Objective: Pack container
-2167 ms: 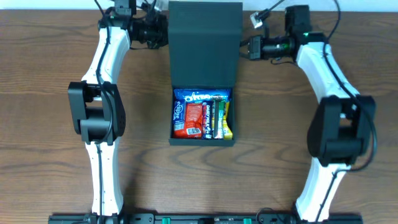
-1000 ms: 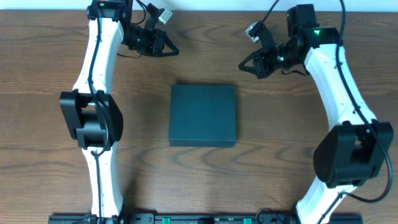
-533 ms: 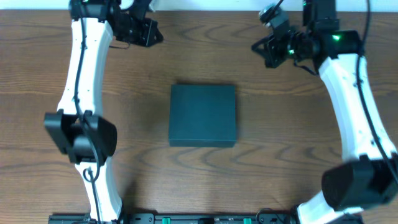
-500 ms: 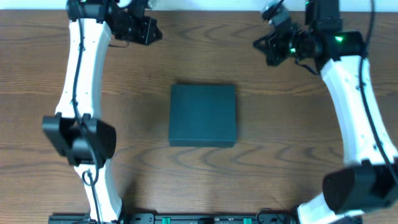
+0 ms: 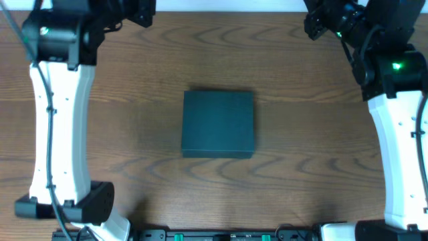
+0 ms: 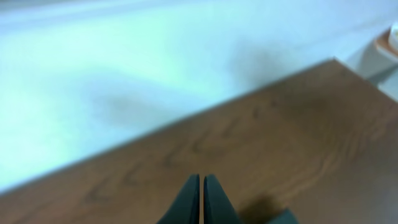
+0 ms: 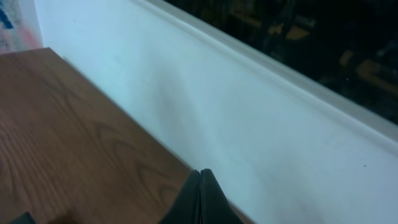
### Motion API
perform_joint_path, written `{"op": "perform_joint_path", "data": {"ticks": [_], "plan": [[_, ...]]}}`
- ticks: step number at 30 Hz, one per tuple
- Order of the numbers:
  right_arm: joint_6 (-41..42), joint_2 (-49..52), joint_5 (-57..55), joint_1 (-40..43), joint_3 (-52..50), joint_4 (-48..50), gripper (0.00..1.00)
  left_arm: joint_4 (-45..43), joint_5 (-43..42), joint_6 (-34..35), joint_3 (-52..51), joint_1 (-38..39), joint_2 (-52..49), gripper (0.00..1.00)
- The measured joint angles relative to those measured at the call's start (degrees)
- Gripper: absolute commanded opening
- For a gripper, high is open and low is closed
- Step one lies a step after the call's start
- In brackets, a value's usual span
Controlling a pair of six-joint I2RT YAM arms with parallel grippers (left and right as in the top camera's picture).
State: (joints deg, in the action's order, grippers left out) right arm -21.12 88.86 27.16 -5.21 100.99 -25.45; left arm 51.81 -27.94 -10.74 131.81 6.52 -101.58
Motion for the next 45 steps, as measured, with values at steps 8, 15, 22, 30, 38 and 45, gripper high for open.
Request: {"op": "perform_joint_path", "data": {"ticks": [8, 15, 22, 30, 38, 45], "plan": [[-1.5, -4.3, -0.9, 0.0, 0.0, -12.2, 0.02, -1.2, 1.4, 3.1, -1.4, 0.7, 5.9, 0.05], [-5.2, -21.3, -3.1, -0.8, -7.1, -17.2, 0.02, -9.5, 12.8, 3.3, -29.5, 12.9, 26.2, 0.06], [-1.5, -56.7, -3.2, 5.2, -24.9, -10.4, 0.02, -15.5, 19.2, 6.3, -49.6, 20.4, 55.4, 0.06], [4.2, -70.7, -1.4, 4.7, -24.6, -2.6, 0.02, -13.1, 20.9, 10.6, -52.3, 20.7, 67.2, 0.06], [13.9, -63.7, -0.8, 4.1, -24.5, -1.0, 0.99, -12.6, 21.3, 12.6, -53.4, 20.7, 64.9, 0.95], [16.2, -59.1, -0.8, 4.1, -25.0, -17.0, 0.99, -7.8, 21.4, 13.2, -53.4, 20.7, 64.8, 0.95]]}}
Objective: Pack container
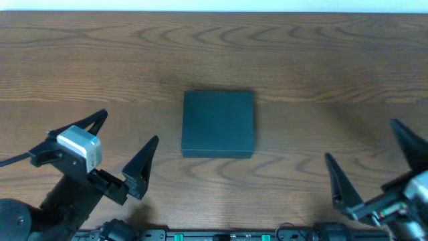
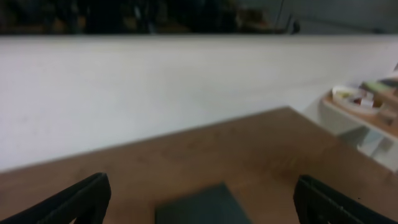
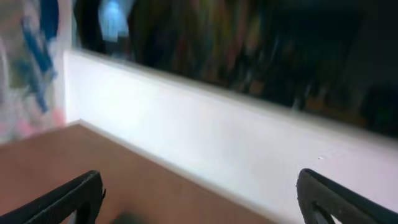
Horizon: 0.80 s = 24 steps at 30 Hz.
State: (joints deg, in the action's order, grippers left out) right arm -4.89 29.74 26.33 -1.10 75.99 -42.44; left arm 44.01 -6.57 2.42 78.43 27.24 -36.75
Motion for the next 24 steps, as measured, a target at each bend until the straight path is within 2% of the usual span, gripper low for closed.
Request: {"op": "perform_joint_path", "data": {"ticks": [13, 17, 24], "plan": [[0.7, -0.2, -0.1, 0.0, 0.0, -41.4, 0.99, 24.9, 1.4, -0.9, -0.1, -0.2, 0.1, 0.95], [0.8, -0.2, -0.2, 0.0, 0.0, -49.5, 0.99, 19.8, 2.7, -3.0, -3.0, -5.9, 3.1, 0.95], [0.8, -0.2, -0.2, 0.0, 0.0, -53.6, 0.99, 5.4, 3.4, -5.1, -20.5, -17.7, 14.9, 0.95]]}}
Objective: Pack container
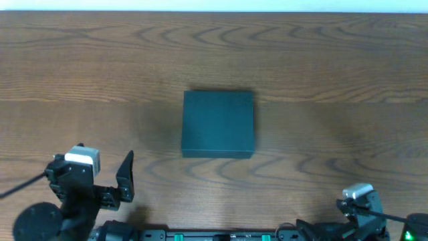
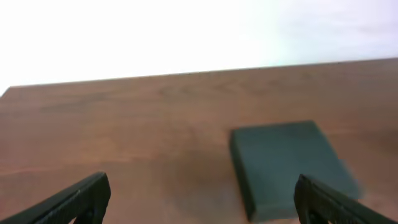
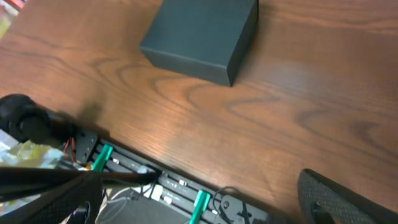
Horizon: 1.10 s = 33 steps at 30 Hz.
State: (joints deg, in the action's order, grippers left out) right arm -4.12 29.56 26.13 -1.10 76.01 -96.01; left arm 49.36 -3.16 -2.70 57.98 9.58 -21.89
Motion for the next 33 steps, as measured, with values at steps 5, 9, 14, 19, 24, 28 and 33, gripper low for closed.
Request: {"op": "perform_joint_path", "data": {"ticks": [5, 9, 14, 19, 24, 28, 33], "plan": [[0.0, 0.0, 0.0, 0.0, 0.0, -0.2, 0.99, -9.2, 0.7, -0.6, -15.2, -2.0, 9.0, 0.95], [0.0, 0.0, 0.0, 0.0, 0.0, -0.2, 0.99, -13.5, 2.0, -0.6, -25.4, -2.0, 13.9, 0.95], [0.0, 0.0, 0.0, 0.0, 0.0, -0.2, 0.99, -19.6, 3.8, -0.6, -36.1, -2.0, 17.9, 0.95], [0.0, 0.0, 0.0, 0.0, 0.0, -0.2, 0.99, -24.6, 5.1, -0.6, -43.3, -2.0, 19.6, 0.95], [0.0, 0.0, 0.0, 0.0, 0.0, -0.2, 0.99, -25.6, 5.3, -0.6, -47.2, -2.0, 20.9, 0.96], [0.0, 0.0, 0.0, 0.0, 0.0, -0.2, 0.99, -25.6, 5.3, -0.6, -48.3, -2.0, 21.0, 0.95], [0.0, 0.0, 0.0, 0.0, 0.0, -0.2, 0.99, -22.1, 5.4, -0.6, -48.3, -2.0, 21.1, 0.95]]}}
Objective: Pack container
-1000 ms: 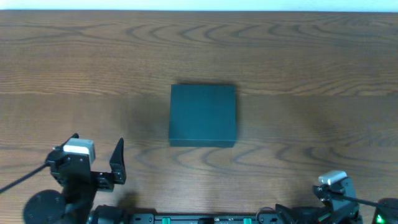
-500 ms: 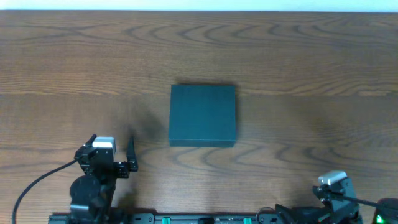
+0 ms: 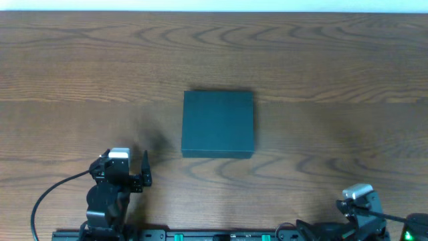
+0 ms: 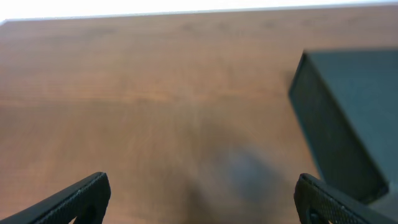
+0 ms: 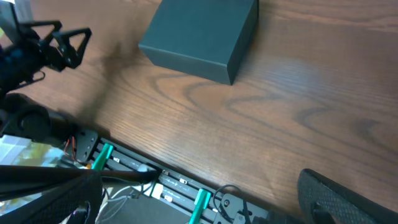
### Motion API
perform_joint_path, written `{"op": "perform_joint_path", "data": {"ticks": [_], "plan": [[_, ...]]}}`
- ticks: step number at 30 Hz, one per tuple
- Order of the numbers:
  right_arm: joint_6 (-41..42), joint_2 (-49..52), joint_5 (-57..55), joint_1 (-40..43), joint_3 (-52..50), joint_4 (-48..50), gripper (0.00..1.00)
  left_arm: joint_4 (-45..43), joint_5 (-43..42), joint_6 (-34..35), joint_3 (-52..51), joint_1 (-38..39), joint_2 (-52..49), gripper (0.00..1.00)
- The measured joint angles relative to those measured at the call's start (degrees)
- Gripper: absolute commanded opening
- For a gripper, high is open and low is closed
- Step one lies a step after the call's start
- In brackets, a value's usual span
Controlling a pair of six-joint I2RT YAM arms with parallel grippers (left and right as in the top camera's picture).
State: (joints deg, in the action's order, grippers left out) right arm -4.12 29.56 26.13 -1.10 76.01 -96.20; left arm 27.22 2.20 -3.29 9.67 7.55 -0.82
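A closed dark teal box (image 3: pixel 219 124) lies flat in the middle of the wooden table (image 3: pixel 321 60). My left gripper (image 3: pixel 124 169) sits low near the front edge, left of the box and apart from it, open with nothing between its fingers (image 4: pixel 81 199). In the left wrist view the box (image 4: pixel 348 106) stands ahead to the right. My right gripper (image 5: pixel 199 208) is open and empty at the front right edge, looking down at the box (image 5: pixel 202 34) from a distance. Only the right wrist (image 3: pixel 360 198) shows overhead.
A black rail with green clamps and cables (image 5: pixel 186 193) runs along the table's front edge. The left arm (image 5: pixel 50 46) shows at the upper left of the right wrist view. A black cable (image 3: pixel 53 194) loops beside the left arm.
My left gripper has moved right and toward the box, which now fills the right side of its view, closer than before. The right arm and the box have not moved.
Both arms first reached to the table's far corners with grippers shut. Then both stood near the front edge with grippers open. Then they sat lower at the front, the right one tucked at the edge. Now the left gripper is nearer the box.
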Motion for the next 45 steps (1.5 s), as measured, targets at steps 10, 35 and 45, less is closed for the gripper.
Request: {"op": "perform_joint_path", "data": {"ticks": [10, 35, 45], "plan": [[0.0, 0.0, 0.0, 0.0, 0.0, 0.0, 0.99, 12.2, 0.2, 0.0, 0.0, 0.0, 0.1, 0.95], [-12.3, -5.0, -4.4, -0.1, -21.7, 43.5, 0.99, 12.4, 0.2, 0.0, 0.1, 0.0, 0.2, 0.95], [-27.5, -22.9, -8.2, -0.1, -51.8, 50.1, 0.99, 12.5, 0.4, 0.0, 0.1, 0.0, 0.2, 0.95]]}}
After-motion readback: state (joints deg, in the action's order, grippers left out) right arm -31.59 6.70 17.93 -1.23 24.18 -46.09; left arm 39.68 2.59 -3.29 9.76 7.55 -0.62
